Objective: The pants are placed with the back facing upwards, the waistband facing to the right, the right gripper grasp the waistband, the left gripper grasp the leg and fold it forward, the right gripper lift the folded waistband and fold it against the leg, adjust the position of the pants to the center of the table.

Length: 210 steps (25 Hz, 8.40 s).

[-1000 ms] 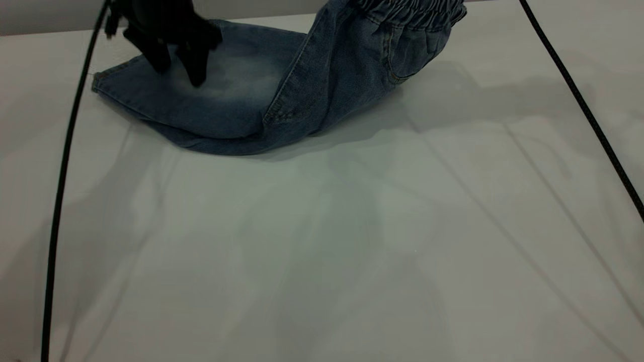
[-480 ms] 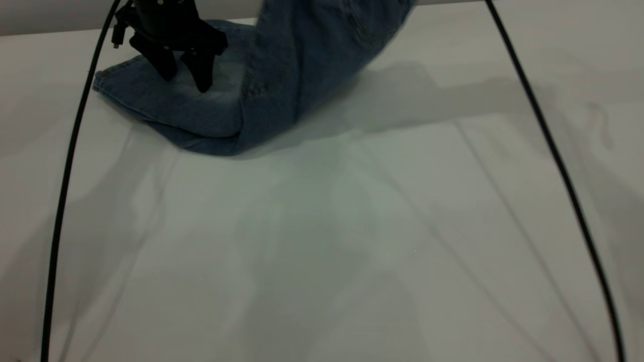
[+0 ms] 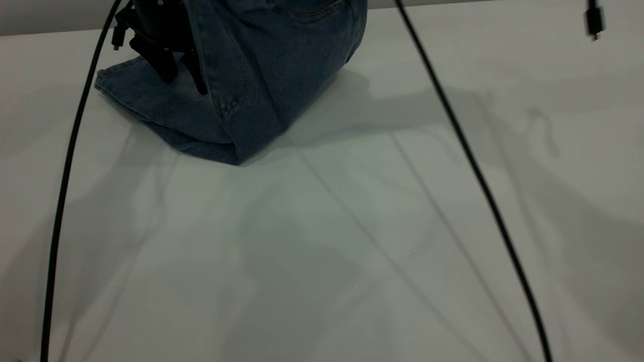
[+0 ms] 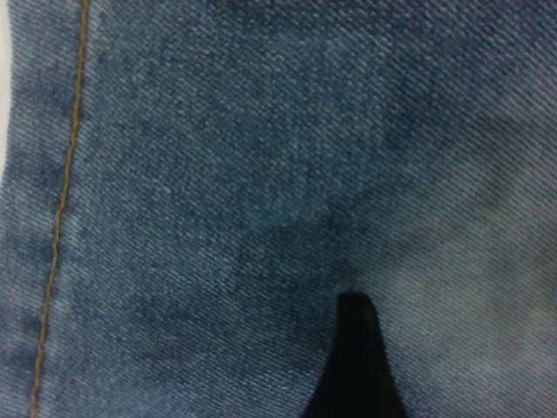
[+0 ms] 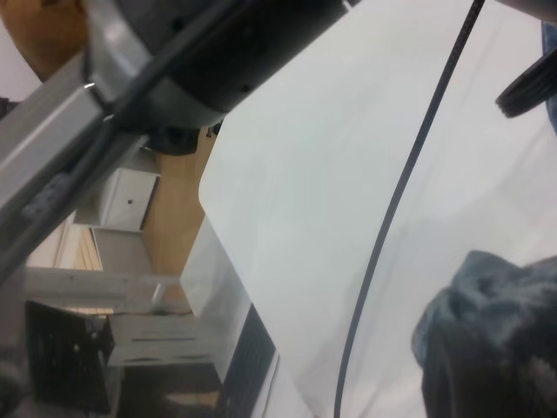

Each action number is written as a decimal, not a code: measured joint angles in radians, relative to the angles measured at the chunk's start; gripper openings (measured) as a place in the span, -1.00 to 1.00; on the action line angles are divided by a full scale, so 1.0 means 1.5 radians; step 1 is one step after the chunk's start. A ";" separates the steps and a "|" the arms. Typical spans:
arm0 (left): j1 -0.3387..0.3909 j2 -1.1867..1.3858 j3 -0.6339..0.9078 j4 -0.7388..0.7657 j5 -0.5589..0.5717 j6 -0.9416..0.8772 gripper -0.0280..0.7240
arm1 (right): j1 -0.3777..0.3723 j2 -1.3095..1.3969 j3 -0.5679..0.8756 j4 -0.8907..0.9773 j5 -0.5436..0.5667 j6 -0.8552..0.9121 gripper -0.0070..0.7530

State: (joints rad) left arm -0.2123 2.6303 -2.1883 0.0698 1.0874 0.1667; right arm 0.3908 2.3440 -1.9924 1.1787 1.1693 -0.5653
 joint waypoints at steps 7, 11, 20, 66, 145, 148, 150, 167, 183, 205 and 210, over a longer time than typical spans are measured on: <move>0.000 0.000 -0.084 0.004 0.072 0.000 0.42 | -0.001 0.010 0.000 0.007 -0.030 -0.012 -0.89; 0.000 0.000 -0.184 0.004 0.092 0.000 0.42 | -0.001 0.010 0.000 0.007 -0.050 -0.019 -0.89; -0.001 -0.008 -0.442 -0.047 0.094 -0.031 0.42 | 0.005 0.025 0.000 0.033 -0.077 -0.034 -0.89; -0.014 -0.013 -0.454 -0.117 0.087 -0.013 0.42 | -0.095 -0.005 0.000 -0.109 -0.183 -0.071 0.57; -0.280 -0.147 -0.091 0.039 0.092 -0.079 0.42 | -0.241 -0.459 0.001 -0.469 0.019 0.140 0.57; -0.280 -0.209 -0.091 0.059 0.092 -0.078 0.42 | -0.234 -0.502 0.001 -0.441 0.037 0.140 0.57; -0.280 -0.253 -0.091 0.058 0.092 -0.078 0.42 | -0.233 -0.538 0.009 -0.430 0.035 0.154 0.57; -0.279 -0.661 0.100 0.052 0.090 -0.079 0.42 | -0.233 -1.037 0.363 -0.439 0.029 0.173 0.57; -0.279 -1.121 0.619 0.038 0.088 -0.102 0.42 | -0.233 -1.438 0.692 -0.590 0.035 0.271 0.57; -0.279 -1.524 1.038 0.040 0.090 -0.098 0.42 | -0.233 -1.563 0.989 -0.628 -0.061 0.214 0.57; -0.279 -1.544 1.067 -0.004 0.052 -0.098 0.42 | -0.233 -1.563 0.989 -0.629 -0.060 0.214 0.57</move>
State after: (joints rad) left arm -0.6308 0.3141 -0.5873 0.0632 1.1649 0.0200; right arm 0.0414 0.0000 -0.5093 0.2356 1.0786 -0.2442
